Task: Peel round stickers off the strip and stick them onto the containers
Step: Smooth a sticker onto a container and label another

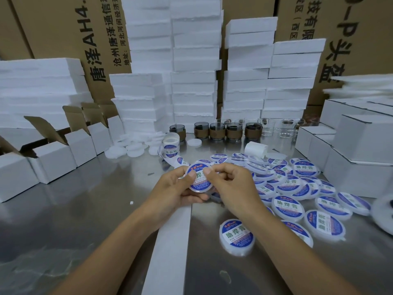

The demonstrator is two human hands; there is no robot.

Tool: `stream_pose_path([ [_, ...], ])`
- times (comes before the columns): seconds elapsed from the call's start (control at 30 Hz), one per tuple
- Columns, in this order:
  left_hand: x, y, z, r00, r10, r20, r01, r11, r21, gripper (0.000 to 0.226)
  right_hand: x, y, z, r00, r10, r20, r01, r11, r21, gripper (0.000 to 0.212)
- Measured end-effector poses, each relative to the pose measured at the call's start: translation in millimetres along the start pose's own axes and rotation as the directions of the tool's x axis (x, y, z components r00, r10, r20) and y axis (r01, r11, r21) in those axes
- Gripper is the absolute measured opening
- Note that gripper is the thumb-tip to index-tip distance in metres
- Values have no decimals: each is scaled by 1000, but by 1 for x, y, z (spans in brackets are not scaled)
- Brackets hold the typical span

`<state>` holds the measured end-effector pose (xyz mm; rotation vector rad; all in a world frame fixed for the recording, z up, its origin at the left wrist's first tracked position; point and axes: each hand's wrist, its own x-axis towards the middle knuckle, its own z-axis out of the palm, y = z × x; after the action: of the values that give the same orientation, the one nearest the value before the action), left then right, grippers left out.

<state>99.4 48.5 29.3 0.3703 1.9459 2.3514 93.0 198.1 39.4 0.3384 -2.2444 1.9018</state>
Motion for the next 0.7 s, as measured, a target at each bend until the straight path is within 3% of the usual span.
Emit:
stream_pose_path([
  [0.17, 1, -2, 0, 999, 24, -37, -23, 999, 41, 33, -3, 2, 2, 990, -140, 34, 143, 981, -129, 29],
  [0.3, 1, -2, 0, 998, 40, -48, -37, 998, 50, 33, -3, 0, 4, 986, -168, 6, 167, 976, -142, 26],
  [0.47, 0, -2, 2, 998, 69, -5, -68, 994, 86, 49, -1, 0, 3, 999, -37, -7, 37, 999, 13, 18],
  [0.6, 0, -2, 1, 997, 83, 8, -83, 994, 68, 49, -2, -5, 1, 997, 65, 35, -71, 974, 216, 5],
  [0.7, 1, -4, 1, 997, 81, -3, -80, 992, 96, 51, -2, -5, 1, 996, 94, -5, -91, 974, 207, 7],
])
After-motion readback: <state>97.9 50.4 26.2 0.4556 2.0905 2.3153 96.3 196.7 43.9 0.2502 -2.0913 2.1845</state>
